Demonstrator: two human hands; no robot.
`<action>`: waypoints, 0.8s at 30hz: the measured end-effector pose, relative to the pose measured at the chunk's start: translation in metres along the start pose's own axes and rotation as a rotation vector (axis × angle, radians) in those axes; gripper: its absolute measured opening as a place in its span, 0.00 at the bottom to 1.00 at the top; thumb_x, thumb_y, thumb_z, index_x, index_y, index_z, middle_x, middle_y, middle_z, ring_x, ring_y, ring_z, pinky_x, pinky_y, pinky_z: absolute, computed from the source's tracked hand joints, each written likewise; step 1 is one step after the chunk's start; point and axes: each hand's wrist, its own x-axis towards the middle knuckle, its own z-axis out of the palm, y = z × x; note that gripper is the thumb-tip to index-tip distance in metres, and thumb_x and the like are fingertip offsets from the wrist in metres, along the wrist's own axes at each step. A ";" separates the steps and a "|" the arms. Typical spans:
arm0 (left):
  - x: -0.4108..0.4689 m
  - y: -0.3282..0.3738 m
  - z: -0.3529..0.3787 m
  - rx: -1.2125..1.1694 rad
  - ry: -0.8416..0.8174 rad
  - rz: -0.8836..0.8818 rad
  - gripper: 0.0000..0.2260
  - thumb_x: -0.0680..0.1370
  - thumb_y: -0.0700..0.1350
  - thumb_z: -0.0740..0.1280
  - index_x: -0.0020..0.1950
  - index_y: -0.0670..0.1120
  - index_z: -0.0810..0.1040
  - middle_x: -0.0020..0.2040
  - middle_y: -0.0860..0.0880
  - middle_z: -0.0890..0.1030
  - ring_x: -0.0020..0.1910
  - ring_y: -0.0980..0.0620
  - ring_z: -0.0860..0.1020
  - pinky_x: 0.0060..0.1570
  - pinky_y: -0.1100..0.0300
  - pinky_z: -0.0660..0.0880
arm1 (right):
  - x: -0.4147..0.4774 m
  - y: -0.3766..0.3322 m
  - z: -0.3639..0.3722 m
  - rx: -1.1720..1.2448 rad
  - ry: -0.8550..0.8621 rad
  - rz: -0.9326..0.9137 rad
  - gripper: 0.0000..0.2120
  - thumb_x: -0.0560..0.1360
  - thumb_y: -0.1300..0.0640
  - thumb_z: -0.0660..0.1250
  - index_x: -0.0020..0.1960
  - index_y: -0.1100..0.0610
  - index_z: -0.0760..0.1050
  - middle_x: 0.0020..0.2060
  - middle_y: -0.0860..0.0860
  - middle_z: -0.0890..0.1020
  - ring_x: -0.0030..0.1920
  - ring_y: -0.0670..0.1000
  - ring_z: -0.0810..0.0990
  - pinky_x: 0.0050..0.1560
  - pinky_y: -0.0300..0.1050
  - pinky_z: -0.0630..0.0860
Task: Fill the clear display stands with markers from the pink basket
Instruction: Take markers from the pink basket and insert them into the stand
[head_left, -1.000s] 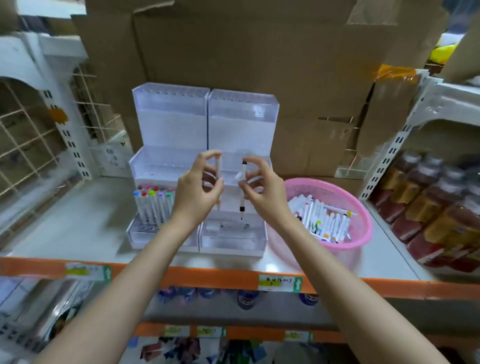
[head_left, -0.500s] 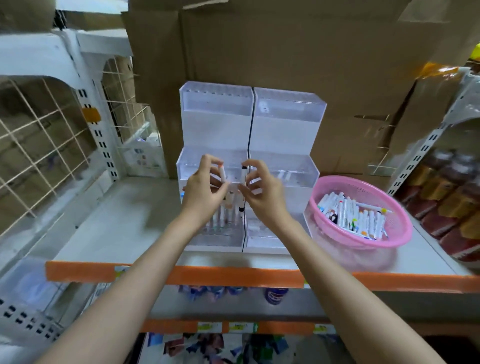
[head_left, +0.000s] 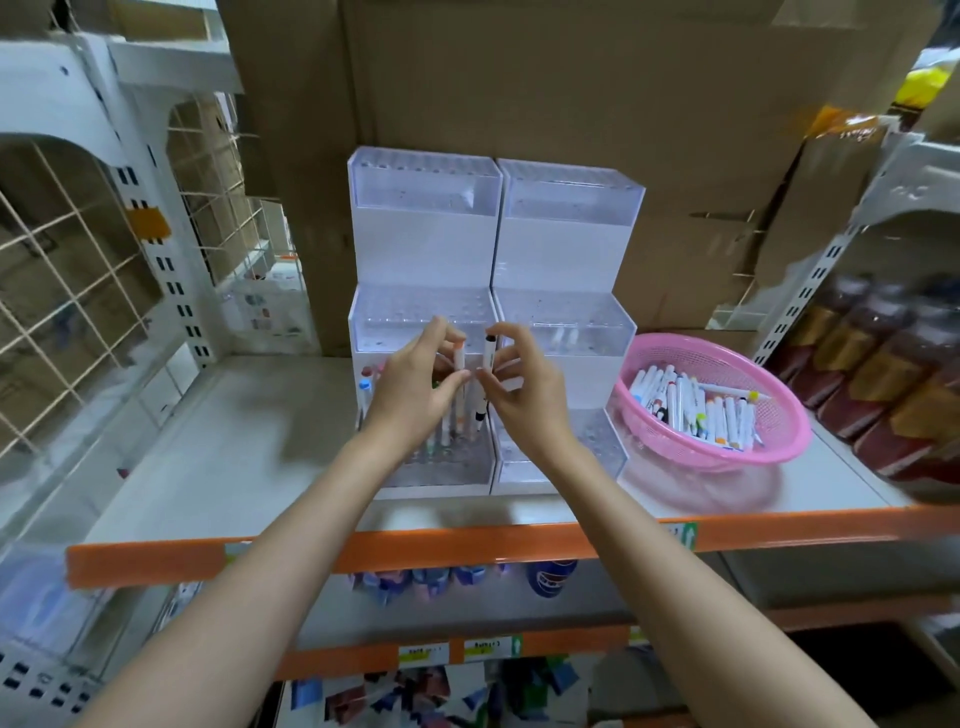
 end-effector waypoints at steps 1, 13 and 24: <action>0.000 0.001 0.000 0.005 -0.013 0.001 0.12 0.74 0.39 0.72 0.53 0.43 0.72 0.40 0.55 0.76 0.36 0.65 0.76 0.38 0.71 0.72 | 0.000 0.001 0.001 -0.004 -0.003 0.004 0.16 0.74 0.62 0.71 0.59 0.53 0.73 0.37 0.50 0.76 0.37 0.47 0.78 0.36 0.36 0.74; 0.002 -0.008 -0.001 0.134 -0.199 0.101 0.05 0.74 0.39 0.70 0.45 0.45 0.75 0.41 0.49 0.82 0.41 0.50 0.79 0.43 0.52 0.77 | 0.000 0.003 0.001 -0.014 -0.011 0.016 0.17 0.74 0.63 0.72 0.60 0.53 0.73 0.37 0.47 0.76 0.37 0.47 0.79 0.37 0.35 0.74; 0.000 -0.017 -0.001 0.178 -0.124 0.103 0.04 0.73 0.42 0.73 0.45 0.46 0.79 0.42 0.49 0.80 0.43 0.50 0.76 0.43 0.55 0.75 | -0.005 0.004 0.003 0.002 -0.014 0.036 0.17 0.74 0.63 0.70 0.60 0.52 0.72 0.38 0.49 0.77 0.37 0.46 0.80 0.36 0.36 0.74</action>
